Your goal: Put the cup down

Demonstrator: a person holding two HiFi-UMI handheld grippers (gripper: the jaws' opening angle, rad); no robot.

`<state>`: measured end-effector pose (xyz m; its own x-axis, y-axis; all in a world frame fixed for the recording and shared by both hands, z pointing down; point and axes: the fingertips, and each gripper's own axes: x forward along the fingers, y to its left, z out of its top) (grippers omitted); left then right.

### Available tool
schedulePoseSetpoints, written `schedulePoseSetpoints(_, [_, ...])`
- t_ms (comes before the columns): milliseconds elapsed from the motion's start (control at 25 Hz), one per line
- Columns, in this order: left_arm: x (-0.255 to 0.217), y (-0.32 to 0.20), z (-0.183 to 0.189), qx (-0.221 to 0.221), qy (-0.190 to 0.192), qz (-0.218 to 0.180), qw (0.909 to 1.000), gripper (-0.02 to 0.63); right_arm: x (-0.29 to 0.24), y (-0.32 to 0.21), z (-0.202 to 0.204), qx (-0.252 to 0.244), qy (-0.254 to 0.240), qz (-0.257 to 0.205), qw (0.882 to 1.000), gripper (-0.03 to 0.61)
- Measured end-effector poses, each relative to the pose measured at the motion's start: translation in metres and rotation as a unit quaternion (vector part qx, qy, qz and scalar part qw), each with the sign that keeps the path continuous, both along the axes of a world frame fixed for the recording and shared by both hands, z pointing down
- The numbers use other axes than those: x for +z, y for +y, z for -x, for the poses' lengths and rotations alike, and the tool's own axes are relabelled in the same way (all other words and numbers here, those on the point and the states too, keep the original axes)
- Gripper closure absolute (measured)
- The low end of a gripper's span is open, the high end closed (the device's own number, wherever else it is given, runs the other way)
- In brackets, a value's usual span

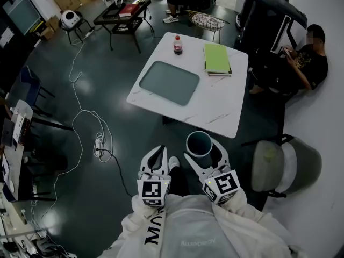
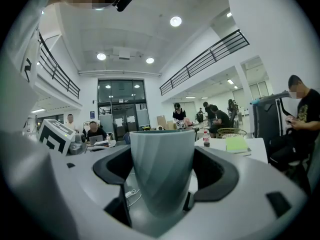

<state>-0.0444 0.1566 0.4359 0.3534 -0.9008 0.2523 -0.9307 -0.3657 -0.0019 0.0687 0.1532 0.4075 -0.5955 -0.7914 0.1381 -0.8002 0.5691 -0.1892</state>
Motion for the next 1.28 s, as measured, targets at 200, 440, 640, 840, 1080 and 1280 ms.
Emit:
schedulePoseSetpoints(200, [-0.002,-0.034,0.013,0.008,0.001,0.005,1.0000,0.602,0.000,-0.034,0.014,0.005,0.001,0.007,1.000,0.201])
schedulePoseSetpoints(440, [-0.003,-0.083,0.030,0.019,-0.001,0.007,0.9998,0.601,-0.001,-0.084,0.035,0.011,0.001,0.007,1.000,0.201])
schedulePoseSetpoints(640, [-0.003,-0.121,0.049,0.029,-0.003,0.008,0.9995,0.601,0.000,-0.121,0.055,0.017,0.000,0.009,1.000,0.201])
schedulePoseSetpoints(840, [-0.003,-0.150,0.063,0.037,-0.001,0.008,0.9993,0.601,0.001,-0.149,0.071,0.019,0.003,0.011,1.000,0.201])
schedulePoseSetpoints(1080, [0.000,-0.168,0.081,0.037,-0.001,0.007,0.9993,0.601,0.003,-0.169,0.087,0.022,0.005,0.009,1.000,0.201])
schedulePoseSetpoints(1280, [0.001,-0.174,0.088,0.033,-0.001,0.010,0.9994,0.601,0.001,-0.177,0.090,0.022,0.007,0.007,1.000,0.201])
